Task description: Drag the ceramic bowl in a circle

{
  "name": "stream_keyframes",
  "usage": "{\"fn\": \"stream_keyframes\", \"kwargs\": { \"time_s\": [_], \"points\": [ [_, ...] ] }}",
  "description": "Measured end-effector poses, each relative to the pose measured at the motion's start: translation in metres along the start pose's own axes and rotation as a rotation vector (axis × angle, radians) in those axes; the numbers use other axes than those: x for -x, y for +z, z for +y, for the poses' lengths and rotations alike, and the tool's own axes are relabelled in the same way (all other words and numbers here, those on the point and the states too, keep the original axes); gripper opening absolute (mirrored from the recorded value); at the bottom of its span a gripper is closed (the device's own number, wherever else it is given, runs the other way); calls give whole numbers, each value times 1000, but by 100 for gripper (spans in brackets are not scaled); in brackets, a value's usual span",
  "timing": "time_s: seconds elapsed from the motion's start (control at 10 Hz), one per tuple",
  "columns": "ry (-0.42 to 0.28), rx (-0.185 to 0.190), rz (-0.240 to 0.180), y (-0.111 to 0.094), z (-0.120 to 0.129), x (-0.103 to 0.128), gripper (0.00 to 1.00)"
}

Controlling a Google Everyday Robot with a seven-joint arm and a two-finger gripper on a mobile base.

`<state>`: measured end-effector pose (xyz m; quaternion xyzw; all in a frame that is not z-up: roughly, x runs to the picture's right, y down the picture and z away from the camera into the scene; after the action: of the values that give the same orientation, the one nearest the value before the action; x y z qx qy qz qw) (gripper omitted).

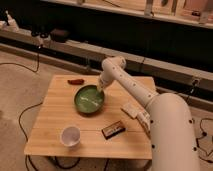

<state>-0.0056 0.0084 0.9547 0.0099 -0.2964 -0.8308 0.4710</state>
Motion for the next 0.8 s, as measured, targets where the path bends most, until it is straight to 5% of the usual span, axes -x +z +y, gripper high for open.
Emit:
{"fn": "stream_keyframes", "kwargs": {
  "time_s": [0.4,0.8],
  "points": [
    [69,130,-34,-17,43,37,0],
    [70,143,-54,-36,16,74,0]
  ]
}}
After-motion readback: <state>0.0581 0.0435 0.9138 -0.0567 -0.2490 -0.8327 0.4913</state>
